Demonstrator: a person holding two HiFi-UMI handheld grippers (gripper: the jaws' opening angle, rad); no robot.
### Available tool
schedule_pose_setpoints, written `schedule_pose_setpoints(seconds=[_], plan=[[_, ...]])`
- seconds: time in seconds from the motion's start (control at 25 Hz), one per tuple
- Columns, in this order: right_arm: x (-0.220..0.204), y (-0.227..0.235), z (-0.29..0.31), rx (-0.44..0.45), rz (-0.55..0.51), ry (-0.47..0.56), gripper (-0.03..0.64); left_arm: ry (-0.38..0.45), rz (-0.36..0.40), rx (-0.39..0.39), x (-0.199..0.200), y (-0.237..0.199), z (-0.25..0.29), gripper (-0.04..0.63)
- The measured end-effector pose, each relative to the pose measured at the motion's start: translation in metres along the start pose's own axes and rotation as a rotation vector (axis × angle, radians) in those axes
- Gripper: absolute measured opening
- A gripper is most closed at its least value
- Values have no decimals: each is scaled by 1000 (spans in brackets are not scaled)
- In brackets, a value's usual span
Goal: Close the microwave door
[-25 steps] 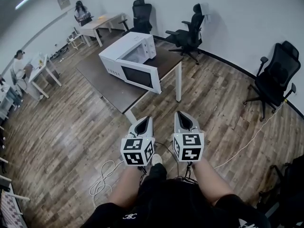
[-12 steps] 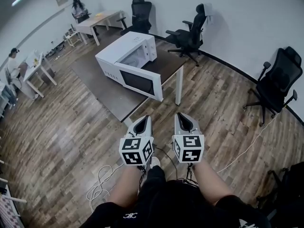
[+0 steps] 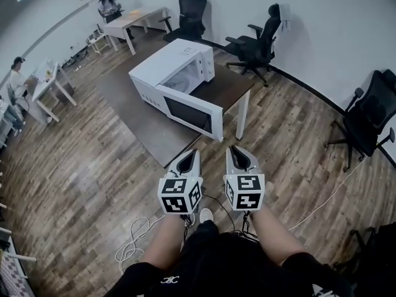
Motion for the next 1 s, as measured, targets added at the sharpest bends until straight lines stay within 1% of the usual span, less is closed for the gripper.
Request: schedule_pose_setpoints(seconds=[0.2,0.36,0.48,0.72,0.88,1.0], plan=[[9,-5,41,-9,1,-19,48,-17,0,-19,17,-28,26,9],[13,-7,77,-39,3,-46,58,-38,10,-51,31,-50,53,9],[11,-7,103,-81,15,-68,75,-53,9,-73,38,-69,71,9],[3,-10,143,-193,42,-108,124,-105,12,-131,41,-101,98,9],[-3,-5,167,-243,59,-140,152,-127,10,-159,43,-113,111,9],[-6,-2,179,-264,72,-157,170,-136,12,-173,44,-120,116,9]])
Point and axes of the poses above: the fingertips, and each gripper's own axes: z forward along the fingers, y to its right, x out of its top, the point moved 4 cm from there along -z, backward along the fingers, and after that the axes turned 10 degrees about -z, right-handed, at the moved point
